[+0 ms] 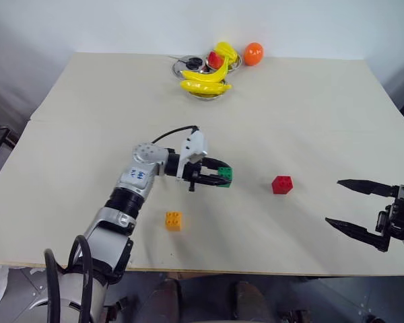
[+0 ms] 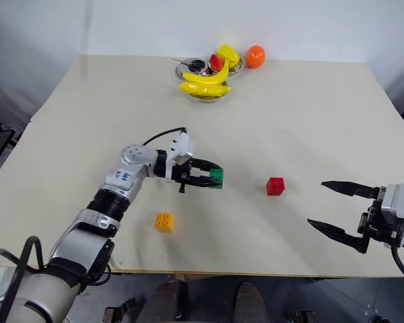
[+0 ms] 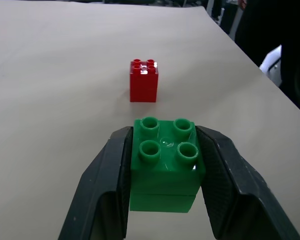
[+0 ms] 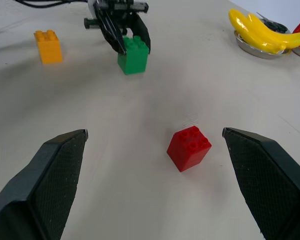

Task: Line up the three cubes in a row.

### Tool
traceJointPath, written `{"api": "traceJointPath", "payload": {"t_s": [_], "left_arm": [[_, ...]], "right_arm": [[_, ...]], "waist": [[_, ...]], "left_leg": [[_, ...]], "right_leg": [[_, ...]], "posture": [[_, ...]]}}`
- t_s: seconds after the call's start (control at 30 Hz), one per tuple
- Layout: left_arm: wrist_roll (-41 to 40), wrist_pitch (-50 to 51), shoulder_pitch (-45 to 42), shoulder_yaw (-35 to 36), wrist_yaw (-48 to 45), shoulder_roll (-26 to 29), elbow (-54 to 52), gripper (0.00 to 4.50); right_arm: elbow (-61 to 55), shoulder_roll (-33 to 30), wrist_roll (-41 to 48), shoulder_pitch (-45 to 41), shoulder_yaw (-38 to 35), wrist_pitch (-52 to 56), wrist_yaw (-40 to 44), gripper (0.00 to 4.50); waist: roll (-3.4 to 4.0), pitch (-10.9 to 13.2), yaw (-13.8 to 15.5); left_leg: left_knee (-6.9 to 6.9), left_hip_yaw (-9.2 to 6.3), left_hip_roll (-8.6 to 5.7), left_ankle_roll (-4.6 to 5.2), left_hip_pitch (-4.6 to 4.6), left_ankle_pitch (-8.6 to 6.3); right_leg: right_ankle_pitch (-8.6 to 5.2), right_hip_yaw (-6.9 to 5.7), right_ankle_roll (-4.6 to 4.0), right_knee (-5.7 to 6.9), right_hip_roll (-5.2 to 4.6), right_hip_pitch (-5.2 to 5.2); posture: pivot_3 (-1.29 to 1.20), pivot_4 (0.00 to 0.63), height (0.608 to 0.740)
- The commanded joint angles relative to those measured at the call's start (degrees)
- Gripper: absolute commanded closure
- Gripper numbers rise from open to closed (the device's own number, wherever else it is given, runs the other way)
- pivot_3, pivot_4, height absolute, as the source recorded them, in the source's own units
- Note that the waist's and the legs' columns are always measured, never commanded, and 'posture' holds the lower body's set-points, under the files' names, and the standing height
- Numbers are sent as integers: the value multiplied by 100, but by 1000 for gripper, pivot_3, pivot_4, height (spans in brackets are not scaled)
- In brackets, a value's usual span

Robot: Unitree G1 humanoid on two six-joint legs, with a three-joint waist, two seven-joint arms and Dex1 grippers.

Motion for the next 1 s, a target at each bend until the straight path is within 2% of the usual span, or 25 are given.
{"api": "traceJointPath", "payload": {"t_s": [0.03, 0.37, 0.63, 0.7, 0.93, 0.97, 1.0], "left_arm": [[146, -237, -314, -8, -52, -203, 286, 2980], [739, -708, -644, -126, 79, -630, 1179, 2980], [916, -778, -779, 2, 219, -797, 1586, 2980], [949, -795, -796, 31, 339, -825, 1665, 2231], [805, -791, -789, 179, 69, -781, 1596, 265], [735, -814, -788, 236, -53, -747, 1549, 13], [672, -784, -793, 292, -195, -696, 1506, 13]], "right_arm": [[-291, 71, 149, 155, -243, 5, -115, 0], [-497, 143, 224, 386, -298, -12, -271, 0], [-271, 136, 196, 591, -312, -199, 27, 0], [-35, 141, 99, 654, -281, -322, 158, 0], [140, 111, 67, 554, -153, -396, 206, 0], [133, 109, 71, 528, -136, -388, 203, 0], [129, 109, 74, 495, -117, -387, 203, 0]], "waist": [[0, 0, 3], [-1, 0, -3], [-2, 1, 13], [-3, 1, 12], [-3, 1, -1], [-3, 1, -5], [-2, 1, -6]], "left_leg": [[1, 0, 0, 0, 0, 0], [-2, 0, 0, 0, 0, 0], [-1, 0, 0, 0, -3, 0], [-1, 0, -1, 0, -3, 0], [-2, 0, -1, 0, -2, 0], [-2, 0, -1, 0, -2, 0], [-2, 0, -1, -1, -2, 0]], "right_leg": [[0, 0, 0, 0, 0, 0], [0, 0, 0, -1, 0, -1], [0, -1, 0, -1, 0, -3], [0, -1, 1, -1, 0, -2], [0, -1, 1, 0, 0, -3], [0, -1, 1, 0, 1, -3], [0, -1, 1, 0, 1, -4]], "posture": [[0, 150, 740], [0, 150, 740], [0, 150, 740], [0, 150, 740], [0, 150, 740], [0, 150, 740], [0, 150, 740]]}}
